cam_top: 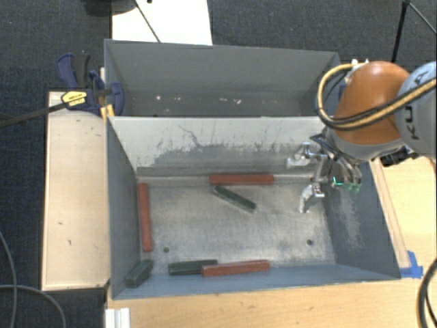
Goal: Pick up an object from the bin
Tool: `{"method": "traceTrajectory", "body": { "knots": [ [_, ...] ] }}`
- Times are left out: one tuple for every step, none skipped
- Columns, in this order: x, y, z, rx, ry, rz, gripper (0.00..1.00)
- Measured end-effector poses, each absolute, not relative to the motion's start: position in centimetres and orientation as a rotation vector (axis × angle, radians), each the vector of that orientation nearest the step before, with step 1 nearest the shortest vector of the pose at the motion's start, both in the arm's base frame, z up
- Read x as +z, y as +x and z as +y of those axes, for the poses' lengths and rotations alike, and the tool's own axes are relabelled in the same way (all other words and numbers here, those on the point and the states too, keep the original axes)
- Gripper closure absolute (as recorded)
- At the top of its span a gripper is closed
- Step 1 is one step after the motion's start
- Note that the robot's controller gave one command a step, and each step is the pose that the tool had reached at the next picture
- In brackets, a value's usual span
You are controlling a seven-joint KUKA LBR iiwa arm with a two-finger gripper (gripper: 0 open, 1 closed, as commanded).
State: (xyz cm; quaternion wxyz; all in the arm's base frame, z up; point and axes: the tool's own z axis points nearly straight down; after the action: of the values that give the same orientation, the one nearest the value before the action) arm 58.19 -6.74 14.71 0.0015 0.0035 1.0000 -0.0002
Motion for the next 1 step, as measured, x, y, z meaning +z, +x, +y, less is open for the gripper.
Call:
{"method": "traceTrajectory", "body": {
  "knots": [
    [12.21, 57.7, -1.48, -0.001, -0.003, 3.137, 0.0]
  ]
}}
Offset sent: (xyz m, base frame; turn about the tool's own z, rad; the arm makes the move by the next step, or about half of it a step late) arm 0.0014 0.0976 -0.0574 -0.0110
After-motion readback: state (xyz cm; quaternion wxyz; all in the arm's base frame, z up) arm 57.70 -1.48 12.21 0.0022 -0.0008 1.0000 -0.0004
